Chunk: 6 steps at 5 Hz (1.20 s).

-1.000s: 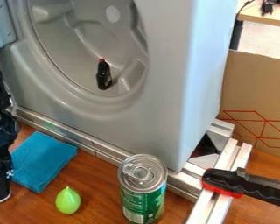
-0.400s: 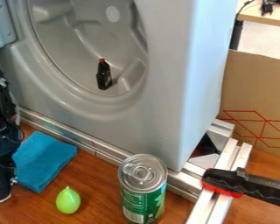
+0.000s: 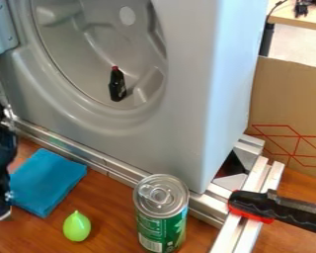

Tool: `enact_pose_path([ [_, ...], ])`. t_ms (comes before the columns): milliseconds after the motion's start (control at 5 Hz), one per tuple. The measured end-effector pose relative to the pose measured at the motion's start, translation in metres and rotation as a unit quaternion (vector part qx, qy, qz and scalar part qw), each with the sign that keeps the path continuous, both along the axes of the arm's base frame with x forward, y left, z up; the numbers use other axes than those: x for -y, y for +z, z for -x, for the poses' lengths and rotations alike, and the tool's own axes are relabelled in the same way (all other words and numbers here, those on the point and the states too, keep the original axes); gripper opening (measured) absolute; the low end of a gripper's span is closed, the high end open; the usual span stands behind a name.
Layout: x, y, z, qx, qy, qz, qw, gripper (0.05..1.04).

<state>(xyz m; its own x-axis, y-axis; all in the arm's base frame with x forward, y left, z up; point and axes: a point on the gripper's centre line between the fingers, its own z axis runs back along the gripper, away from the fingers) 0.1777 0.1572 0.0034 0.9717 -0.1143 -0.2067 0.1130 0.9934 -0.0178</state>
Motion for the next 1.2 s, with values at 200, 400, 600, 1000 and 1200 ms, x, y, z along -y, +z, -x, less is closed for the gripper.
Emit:
enact_pose_path([
  [200,-0.007,0.03,-0.017,0.032,-0.016,-0.042,0.9985,0.58],
  [400,-0.007,0.043,-0.04,0.054,-0.05,-0.066,0.9951,0.58],
  [600,-0.012,0.058,-0.065,0.098,-0.065,-0.066,0.9909,0.58],
  [1000,-0.015,0.086,-0.117,0.153,-0.1,-0.071,0.9806,0.58],
  [1200,-0.013,0.085,-0.127,0.152,-0.104,-0.054,0.9813,0.58],
])
